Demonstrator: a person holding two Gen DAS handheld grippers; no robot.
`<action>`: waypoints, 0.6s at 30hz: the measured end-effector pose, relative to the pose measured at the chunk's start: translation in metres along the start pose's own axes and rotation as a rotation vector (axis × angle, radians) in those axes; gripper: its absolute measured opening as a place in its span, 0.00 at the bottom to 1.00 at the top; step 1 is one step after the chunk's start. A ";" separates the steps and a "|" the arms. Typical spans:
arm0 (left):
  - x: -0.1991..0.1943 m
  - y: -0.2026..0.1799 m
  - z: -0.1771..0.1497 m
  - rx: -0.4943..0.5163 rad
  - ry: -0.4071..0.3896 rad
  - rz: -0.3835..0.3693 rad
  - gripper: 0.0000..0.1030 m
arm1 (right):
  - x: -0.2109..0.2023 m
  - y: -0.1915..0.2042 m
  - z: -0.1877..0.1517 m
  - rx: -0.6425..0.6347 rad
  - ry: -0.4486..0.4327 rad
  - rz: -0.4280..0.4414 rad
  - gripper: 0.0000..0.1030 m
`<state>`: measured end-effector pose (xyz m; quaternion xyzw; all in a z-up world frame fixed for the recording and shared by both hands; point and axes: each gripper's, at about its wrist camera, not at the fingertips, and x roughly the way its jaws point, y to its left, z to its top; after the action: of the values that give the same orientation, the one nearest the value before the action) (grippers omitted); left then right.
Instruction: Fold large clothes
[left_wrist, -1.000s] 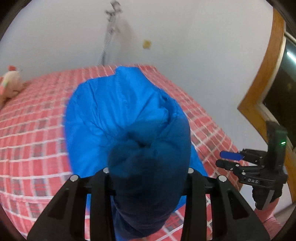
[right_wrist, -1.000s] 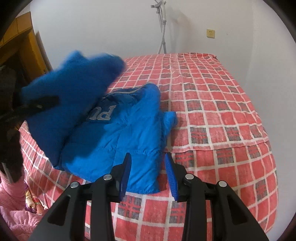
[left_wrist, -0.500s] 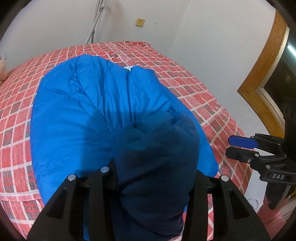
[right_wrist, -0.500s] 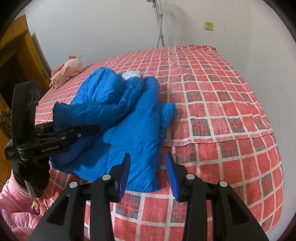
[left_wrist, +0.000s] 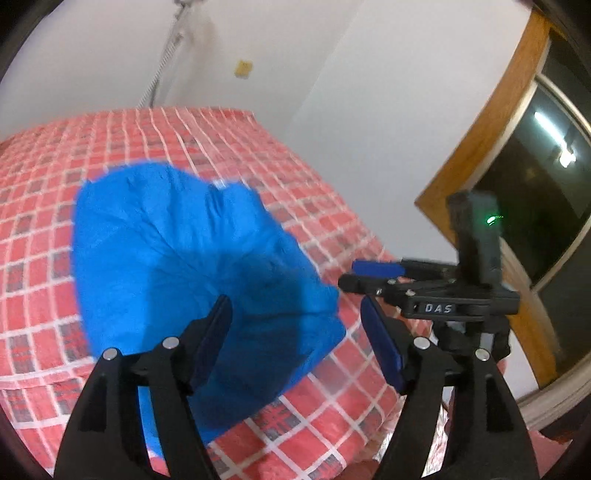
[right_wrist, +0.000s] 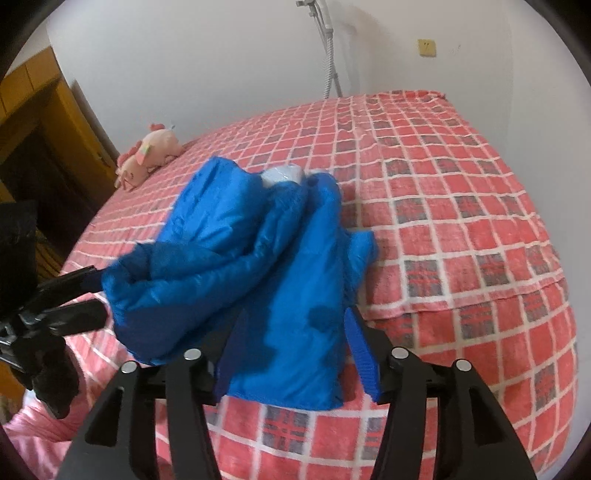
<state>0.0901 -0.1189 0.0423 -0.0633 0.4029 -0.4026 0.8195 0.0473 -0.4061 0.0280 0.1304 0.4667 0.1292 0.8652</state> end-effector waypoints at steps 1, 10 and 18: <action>-0.005 0.003 0.002 -0.002 -0.017 0.013 0.71 | 0.002 0.001 0.004 0.006 0.008 0.011 0.58; 0.013 0.075 0.021 -0.099 0.003 0.410 0.71 | 0.027 0.020 0.045 0.072 0.086 0.089 0.70; 0.028 0.101 0.021 -0.120 0.019 0.448 0.71 | 0.076 0.025 0.066 0.157 0.234 0.104 0.77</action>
<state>0.1761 -0.0762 -0.0041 -0.0170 0.4379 -0.1863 0.8793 0.1401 -0.3638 0.0129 0.2059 0.5656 0.1513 0.7841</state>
